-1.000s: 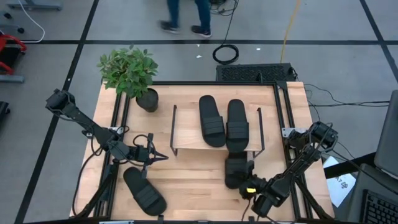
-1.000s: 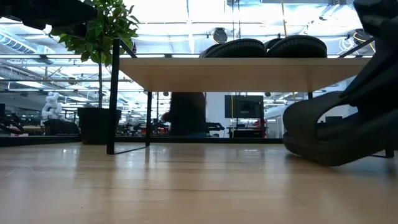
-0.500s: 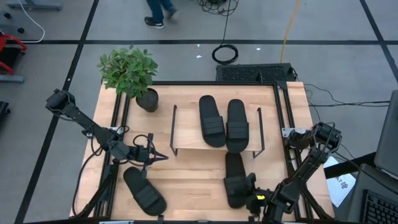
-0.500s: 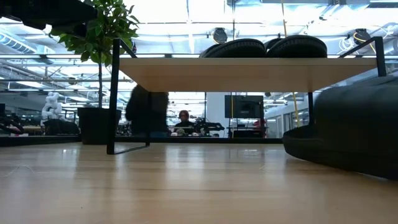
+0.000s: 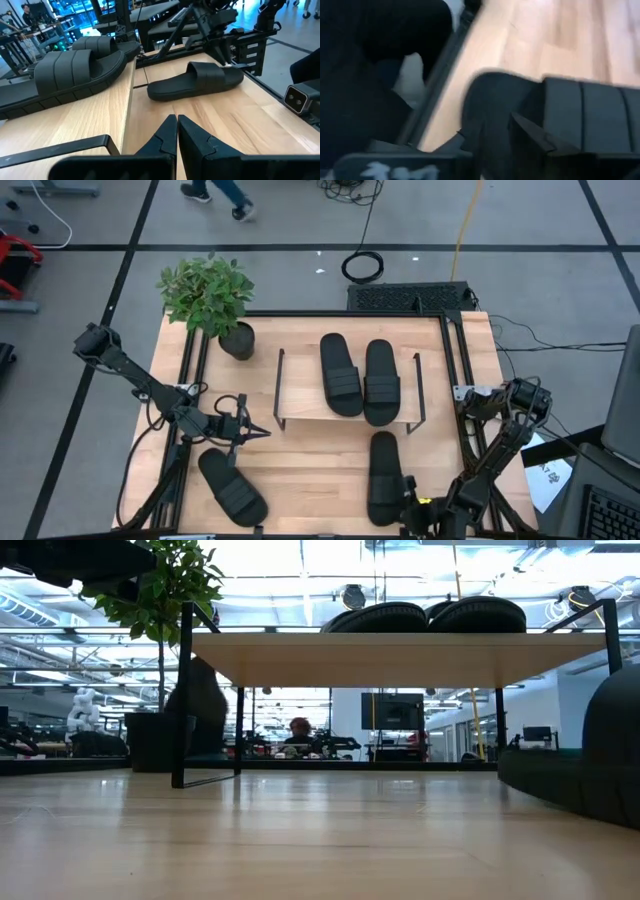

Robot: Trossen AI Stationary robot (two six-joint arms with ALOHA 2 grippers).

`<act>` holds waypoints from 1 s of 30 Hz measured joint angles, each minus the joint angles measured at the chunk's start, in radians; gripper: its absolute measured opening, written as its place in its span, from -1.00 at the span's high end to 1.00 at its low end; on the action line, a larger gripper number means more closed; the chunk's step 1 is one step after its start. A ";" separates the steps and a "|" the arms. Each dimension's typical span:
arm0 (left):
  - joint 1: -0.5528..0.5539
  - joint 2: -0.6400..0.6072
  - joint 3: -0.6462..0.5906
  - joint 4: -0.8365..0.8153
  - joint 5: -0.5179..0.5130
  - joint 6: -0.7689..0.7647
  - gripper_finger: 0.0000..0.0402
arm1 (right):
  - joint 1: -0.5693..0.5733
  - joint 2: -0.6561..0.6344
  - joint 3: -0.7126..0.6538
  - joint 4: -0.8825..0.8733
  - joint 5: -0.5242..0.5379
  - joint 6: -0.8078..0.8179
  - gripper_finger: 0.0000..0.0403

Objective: Pick and place slides into the shelf
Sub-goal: Put the black slide under the shelf

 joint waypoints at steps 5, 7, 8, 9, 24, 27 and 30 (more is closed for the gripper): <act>0.000 0.000 0.000 -0.003 0.000 -0.030 0.92 | 0.014 -0.034 0.000 0.054 0.008 -0.062 0.35; 0.000 0.000 0.000 -0.009 0.000 -0.032 0.92 | 0.015 -0.083 0.000 0.038 0.048 -0.091 0.27; 0.000 0.000 0.000 -0.010 0.000 -0.032 0.92 | 0.014 -0.113 0.001 0.014 0.075 -0.107 0.24; 0.000 0.000 0.000 -0.011 0.000 -0.031 0.92 | 0.014 -0.145 0.001 -0.023 0.100 -0.114 0.21; 0.000 0.000 0.000 -0.093 0.000 -0.022 0.92 | -0.218 -0.377 0.000 -0.442 -0.215 -0.035 0.03; 0.000 0.000 0.000 -0.105 0.000 -0.004 0.92 | -0.251 -0.377 -0.024 -0.445 -0.274 -0.036 -0.02; 0.000 0.000 0.000 -0.106 0.000 -0.001 0.92 | -0.285 -0.377 -0.065 -0.413 -0.349 -0.035 -0.10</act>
